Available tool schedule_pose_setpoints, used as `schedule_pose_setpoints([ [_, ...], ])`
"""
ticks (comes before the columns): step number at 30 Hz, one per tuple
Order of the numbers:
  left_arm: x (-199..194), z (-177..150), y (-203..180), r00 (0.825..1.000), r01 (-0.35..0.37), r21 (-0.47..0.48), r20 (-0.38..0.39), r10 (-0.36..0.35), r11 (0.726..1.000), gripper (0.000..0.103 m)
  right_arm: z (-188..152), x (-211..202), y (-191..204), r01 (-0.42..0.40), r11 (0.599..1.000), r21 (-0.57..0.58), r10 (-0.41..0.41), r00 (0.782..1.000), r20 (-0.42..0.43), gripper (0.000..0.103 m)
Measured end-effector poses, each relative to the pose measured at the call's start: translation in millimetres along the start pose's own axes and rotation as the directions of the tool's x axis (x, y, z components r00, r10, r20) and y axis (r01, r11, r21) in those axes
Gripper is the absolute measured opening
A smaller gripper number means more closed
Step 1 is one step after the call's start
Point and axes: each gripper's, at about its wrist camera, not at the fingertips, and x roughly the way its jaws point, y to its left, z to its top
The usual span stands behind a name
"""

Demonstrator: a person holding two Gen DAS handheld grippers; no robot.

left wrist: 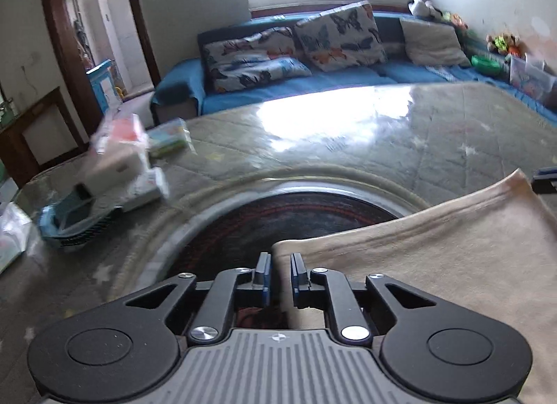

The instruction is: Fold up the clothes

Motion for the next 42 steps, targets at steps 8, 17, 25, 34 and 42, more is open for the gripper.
schedule_pose_setpoints([
  [8, -51.3, -32.4, 36.7, 1.0, -0.003, -0.061, 0.011, 0.004, 0.998, 0.039, -27.1, -57.4, 36.9, -0.12, 0.986, -0.116, 0.123, 0.992, 0.015, 0.029],
  [17, -105.5, -94.0, 63.8, 1.0, -0.009, -0.14, -0.013, 0.007, 0.99, 0.053, -66.0, -93.7, 93.5, -0.231, 0.942, -0.245, 0.235, 0.972, -0.015, 0.038],
  [25, -110.9, -128.7, 66.4, 0.998, -0.022, -0.255, -0.063, 0.006, 0.967, 0.052, -90.7, -103.1, 112.2, -0.237, 0.926, -0.295, 0.235, 0.971, -0.04, 0.04],
  [34, -121.9, -129.6, 79.5, 0.995, -0.044, -0.317, 0.066, 0.069, 0.947, 0.009, -97.5, -105.2, 111.0, -0.222, 0.933, -0.285, 0.216, 0.975, -0.052, 0.041],
  [42, -159.1, -125.5, 126.0, 0.952, -0.088, -0.428, 0.23, 0.203, 0.899, 0.009, -94.9, -111.2, 119.4, -0.212, 0.923, -0.32, 0.207, 0.977, -0.05, 0.041],
])
